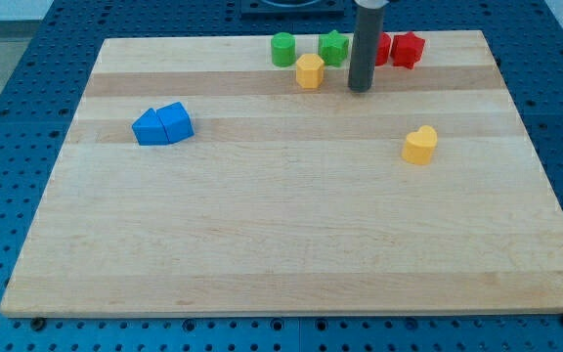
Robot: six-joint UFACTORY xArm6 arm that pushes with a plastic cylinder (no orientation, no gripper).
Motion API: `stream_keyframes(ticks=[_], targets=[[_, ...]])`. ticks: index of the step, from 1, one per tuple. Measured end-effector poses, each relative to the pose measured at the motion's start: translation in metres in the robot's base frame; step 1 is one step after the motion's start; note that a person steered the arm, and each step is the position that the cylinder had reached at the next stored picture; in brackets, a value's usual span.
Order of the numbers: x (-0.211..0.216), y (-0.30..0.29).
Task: Push the yellow hexagon towards up
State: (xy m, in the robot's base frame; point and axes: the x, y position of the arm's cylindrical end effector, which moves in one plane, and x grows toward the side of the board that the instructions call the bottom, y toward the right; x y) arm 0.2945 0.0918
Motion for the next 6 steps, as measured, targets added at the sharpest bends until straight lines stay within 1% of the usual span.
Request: stream_keyframes(ticks=[1, 2, 3, 4, 5, 6], targets=[[-0.024, -0.016], [0.012, -0.108], [0.019, -0.171], [0.003, -0.188], [0.004, -0.186], [-0.015, -0.17]])
